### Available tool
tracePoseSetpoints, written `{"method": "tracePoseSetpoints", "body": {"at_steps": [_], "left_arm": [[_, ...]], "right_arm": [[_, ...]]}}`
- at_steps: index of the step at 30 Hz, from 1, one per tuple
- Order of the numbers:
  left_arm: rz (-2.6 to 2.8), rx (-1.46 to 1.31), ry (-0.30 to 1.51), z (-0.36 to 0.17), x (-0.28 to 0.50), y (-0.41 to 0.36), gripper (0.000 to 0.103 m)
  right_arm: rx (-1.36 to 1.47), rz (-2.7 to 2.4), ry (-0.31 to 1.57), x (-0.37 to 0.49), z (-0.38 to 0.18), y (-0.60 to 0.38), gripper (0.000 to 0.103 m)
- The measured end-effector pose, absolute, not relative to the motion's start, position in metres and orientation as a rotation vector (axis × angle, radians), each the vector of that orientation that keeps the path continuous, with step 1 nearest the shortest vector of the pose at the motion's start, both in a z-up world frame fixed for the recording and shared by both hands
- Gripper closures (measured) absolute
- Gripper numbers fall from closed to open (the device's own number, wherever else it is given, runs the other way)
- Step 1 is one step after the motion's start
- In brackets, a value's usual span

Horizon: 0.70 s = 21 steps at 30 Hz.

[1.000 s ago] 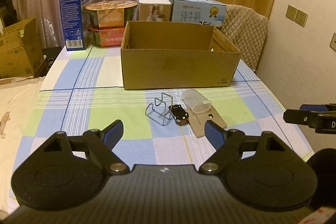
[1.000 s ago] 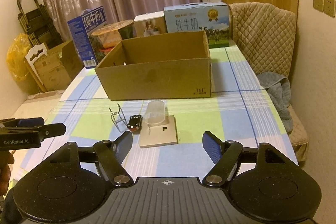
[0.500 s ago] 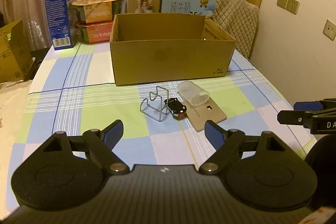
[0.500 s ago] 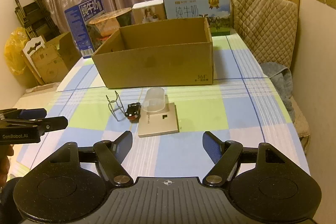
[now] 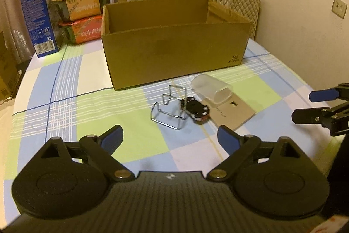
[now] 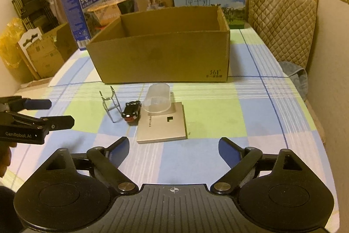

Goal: Organize rigid objects
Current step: 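Grasp the wire stand with the left tool while the right tool grasps the gold TP-LINK panel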

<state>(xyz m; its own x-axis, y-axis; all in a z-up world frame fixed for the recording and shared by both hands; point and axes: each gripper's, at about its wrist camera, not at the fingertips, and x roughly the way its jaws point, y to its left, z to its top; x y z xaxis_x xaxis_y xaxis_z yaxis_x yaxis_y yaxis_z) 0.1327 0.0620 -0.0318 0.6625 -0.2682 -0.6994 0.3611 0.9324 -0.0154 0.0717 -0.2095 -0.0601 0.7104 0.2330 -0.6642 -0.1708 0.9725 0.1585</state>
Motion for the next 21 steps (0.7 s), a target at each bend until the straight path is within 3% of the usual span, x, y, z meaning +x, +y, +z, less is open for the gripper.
{"method": "tracePoseSetpoints", "body": {"at_steps": [21], "left_arm": [[-0.409,0.100,0.809,-0.089,0.202,0.074,0.009]], "right_arm": [[-0.074,0.273,0.828,0.169,-0.141,-0.154,0.009]]}}
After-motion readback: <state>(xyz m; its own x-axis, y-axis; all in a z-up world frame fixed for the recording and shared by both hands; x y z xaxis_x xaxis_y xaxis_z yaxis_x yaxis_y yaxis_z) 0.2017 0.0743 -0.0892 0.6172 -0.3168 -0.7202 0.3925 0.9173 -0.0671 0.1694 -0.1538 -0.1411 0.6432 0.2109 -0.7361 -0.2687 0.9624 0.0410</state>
